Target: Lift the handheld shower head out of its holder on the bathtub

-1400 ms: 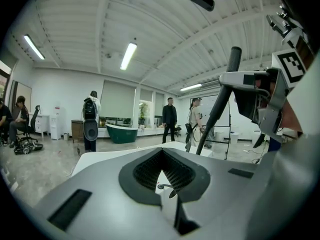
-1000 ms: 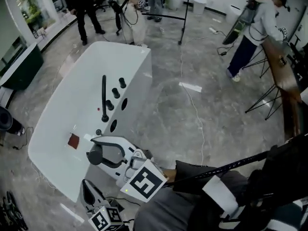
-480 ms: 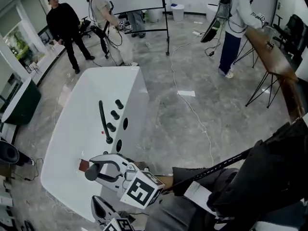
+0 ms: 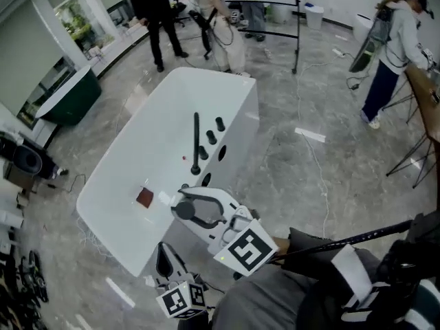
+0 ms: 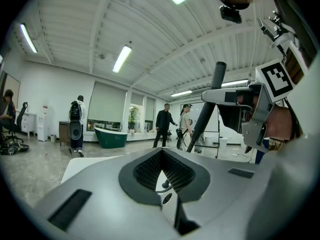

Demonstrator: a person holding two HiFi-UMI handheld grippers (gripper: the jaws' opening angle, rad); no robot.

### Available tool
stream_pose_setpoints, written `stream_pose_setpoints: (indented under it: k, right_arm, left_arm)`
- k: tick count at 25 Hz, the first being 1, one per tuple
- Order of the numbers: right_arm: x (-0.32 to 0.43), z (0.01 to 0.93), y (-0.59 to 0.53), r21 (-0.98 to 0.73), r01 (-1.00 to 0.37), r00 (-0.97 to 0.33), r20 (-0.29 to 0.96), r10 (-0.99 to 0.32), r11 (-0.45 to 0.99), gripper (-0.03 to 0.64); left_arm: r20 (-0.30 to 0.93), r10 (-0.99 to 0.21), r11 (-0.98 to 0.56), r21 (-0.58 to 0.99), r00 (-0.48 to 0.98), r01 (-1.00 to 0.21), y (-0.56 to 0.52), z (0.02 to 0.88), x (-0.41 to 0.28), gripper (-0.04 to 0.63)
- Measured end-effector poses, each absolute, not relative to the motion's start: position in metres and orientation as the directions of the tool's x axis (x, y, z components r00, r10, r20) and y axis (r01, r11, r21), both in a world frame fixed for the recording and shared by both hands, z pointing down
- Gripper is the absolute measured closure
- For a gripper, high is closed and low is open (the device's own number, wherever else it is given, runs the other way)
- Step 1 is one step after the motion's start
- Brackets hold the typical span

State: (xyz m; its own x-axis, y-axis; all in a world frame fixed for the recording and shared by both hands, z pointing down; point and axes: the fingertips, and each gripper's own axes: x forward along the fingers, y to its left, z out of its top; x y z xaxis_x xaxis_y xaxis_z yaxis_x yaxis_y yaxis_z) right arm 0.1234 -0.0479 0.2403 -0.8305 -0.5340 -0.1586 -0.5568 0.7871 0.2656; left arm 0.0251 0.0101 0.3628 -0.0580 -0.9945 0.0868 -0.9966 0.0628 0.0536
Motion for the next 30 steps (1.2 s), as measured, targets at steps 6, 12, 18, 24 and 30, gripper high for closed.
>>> stream_pose_setpoints:
  k: [6, 12, 18, 24, 30]
  right_arm:
    - [0.065, 0.279, -0.081, 0.079, -0.581, -0.812, -0.125, -0.57, 0.81, 0.477]
    - [-0.037, 0.261, -0.049, 0.142, -0.553, -0.833, -0.099, -0.544, 0.821, 0.477]
    - [-0.038, 0.262, -0.051, 0.14, -0.554, -0.833, -0.099, -0.545, 0.821, 0.477]
    - [-0.033, 0.264, -0.047, 0.135, -0.554, -0.832, -0.095, -0.546, 0.821, 0.477]
    - [-0.037, 0.263, -0.05, 0.135, -0.55, -0.835, -0.098, -0.541, 0.824, 0.477]
  left_arm:
    - [0.058, -0.995, 0.089, 0.032, -0.087, -0.996, -0.016, 0.374, -0.038, 0.592]
    - [0.049, -0.993, 0.105, 0.053, -0.103, -0.993, 0.015, 0.345, -0.138, 0.592]
    - [0.051, -0.993, 0.11, 0.056, -0.107, -0.992, 0.016, 0.344, -0.138, 0.592]
    - [0.057, -0.994, 0.101, 0.055, -0.098, -0.993, 0.019, 0.345, -0.132, 0.592]
    - [0.054, -0.993, 0.111, 0.051, -0.108, -0.993, 0.019, 0.346, -0.137, 0.592]
